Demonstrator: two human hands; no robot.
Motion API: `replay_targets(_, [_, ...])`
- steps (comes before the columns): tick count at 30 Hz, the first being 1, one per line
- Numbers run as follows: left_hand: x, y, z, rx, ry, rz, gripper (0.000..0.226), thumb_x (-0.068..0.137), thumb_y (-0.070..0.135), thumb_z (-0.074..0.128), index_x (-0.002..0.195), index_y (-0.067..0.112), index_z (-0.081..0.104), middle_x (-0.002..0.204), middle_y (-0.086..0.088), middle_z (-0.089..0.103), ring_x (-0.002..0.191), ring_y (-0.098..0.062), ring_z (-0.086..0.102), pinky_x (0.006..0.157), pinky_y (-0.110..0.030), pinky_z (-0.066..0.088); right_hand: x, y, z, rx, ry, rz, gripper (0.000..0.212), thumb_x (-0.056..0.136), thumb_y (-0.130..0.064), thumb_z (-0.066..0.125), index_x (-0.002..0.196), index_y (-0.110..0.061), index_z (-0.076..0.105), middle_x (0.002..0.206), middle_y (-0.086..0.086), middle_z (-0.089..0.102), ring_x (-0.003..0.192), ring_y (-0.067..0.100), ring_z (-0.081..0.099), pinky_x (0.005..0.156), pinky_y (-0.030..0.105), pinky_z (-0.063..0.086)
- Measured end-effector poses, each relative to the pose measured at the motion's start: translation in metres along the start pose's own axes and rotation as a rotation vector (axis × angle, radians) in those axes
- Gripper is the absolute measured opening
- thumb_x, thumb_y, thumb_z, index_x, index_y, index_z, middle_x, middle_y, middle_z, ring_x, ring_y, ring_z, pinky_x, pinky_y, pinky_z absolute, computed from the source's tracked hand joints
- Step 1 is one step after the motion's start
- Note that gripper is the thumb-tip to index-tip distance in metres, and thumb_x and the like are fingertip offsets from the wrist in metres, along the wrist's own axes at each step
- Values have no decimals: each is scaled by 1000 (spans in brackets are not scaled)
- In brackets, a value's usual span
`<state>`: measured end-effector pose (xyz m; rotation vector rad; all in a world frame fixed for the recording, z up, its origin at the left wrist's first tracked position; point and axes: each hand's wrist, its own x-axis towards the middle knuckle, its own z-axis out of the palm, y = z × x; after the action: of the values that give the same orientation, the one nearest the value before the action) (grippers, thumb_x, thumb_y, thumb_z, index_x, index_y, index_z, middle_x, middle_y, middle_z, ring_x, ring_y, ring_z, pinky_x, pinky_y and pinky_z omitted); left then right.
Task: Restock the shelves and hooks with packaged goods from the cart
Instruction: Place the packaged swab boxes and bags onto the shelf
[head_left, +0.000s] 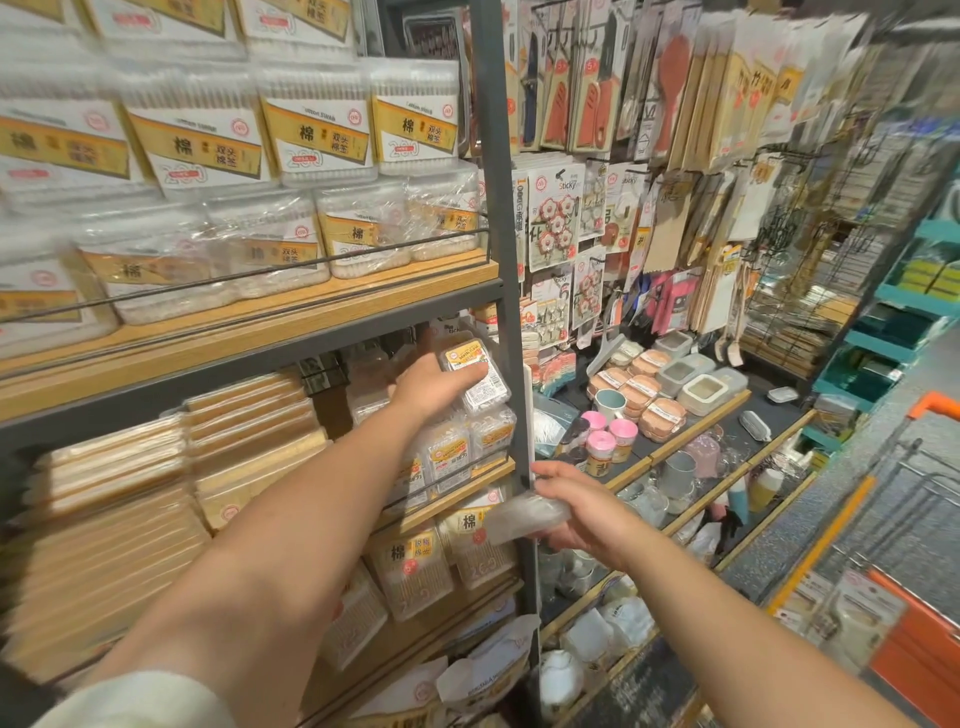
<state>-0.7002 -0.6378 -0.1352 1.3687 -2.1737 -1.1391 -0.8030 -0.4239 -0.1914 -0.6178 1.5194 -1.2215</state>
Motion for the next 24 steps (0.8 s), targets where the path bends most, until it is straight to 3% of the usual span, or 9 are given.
replay_targets(2, [-4, 1, -4, -24, -20, 8, 108, 67, 84, 54, 151, 21, 29, 152, -5, 42, 140, -32, 36, 115, -54, 27, 3, -6, 5, 16, -5, -19, 29, 98, -18, 55, 126, -21, 54, 83, 4, 68, 69, 20, 62, 69, 37, 50])
replay_targets(4, [-8, 1, -8, -69, -33, 2, 110, 66, 87, 54, 151, 20, 31, 153, -5, 40, 139, -31, 38, 114, -53, 30, 2, -13, 7, 21, -19, -12, 28, 98, -25, 56, 124, -16, 54, 84, 4, 72, 70, 20, 68, 66, 33, 54])
replay_targets(7, [-19, 5, -11, -74, 57, 73, 85, 87, 65, 53, 151, 14, 30, 151, -11, 40, 138, -31, 38, 113, -50, 33, -7, -25, 8, 27, -7, 48, 40, 95, -43, 55, 113, -8, 61, 89, 11, 76, 69, 19, 73, 54, 23, 58])
replay_targets(10, [-51, 4, -15, -118, 161, 330, 59, 94, 44, 56, 146, 22, 39, 146, 0, 45, 134, -18, 41, 112, -43, 35, -13, -41, 9, 72, -13, 100, 56, 91, -55, 54, 108, -2, 63, 88, 17, 74, 62, 18, 72, 49, 20, 56])
replay_targets(13, [-84, -2, -18, -40, -151, 488, 32, 94, 31, 59, 126, 32, 54, 118, 16, 56, 106, 2, 54, 103, -36, 47, -12, -64, 17, 62, -18, 94, 60, 89, -58, 54, 105, -1, 63, 79, 16, 73, 55, 16, 69, 44, 18, 54])
replay_targets(15, [-98, -4, -17, 23, -373, 473, 29, 84, 37, 71, 110, 40, 58, 107, 19, 60, 98, 2, 58, 95, -29, 50, -11, -78, 26, 109, -70, 85, 65, 91, -61, 49, 109, 0, 63, 83, 16, 72, 57, 17, 70, 45, 20, 55])
replay_targets(18, [-103, -9, -21, 18, -344, 426, 47, 61, 56, 75, 102, 36, 63, 94, 15, 65, 82, 4, 61, 74, -17, 49, -10, -89, 34, 233, -154, 136, 76, 94, -65, 40, 121, 4, 60, 102, 21, 68, 64, 23, 73, 48, 27, 58])
replay_targets(21, [-107, -16, -30, -140, -261, 335, 14, 89, 30, 68, 95, 18, 66, 82, 9, 64, 65, 4, 60, 61, -15, 45, -12, -90, 34, 251, -213, 117, 63, 98, -55, 41, 117, 3, 60, 96, 21, 71, 68, 26, 73, 57, 30, 61])
replay_targets(24, [-113, -24, -37, -316, -219, 252, 14, 96, 20, 58, 104, 10, 66, 85, 5, 66, 71, -6, 62, 67, -22, 51, -15, -90, 33, 162, -227, 47, 51, 99, -51, 41, 112, -7, 63, 89, 13, 74, 64, 20, 72, 51, 26, 58])
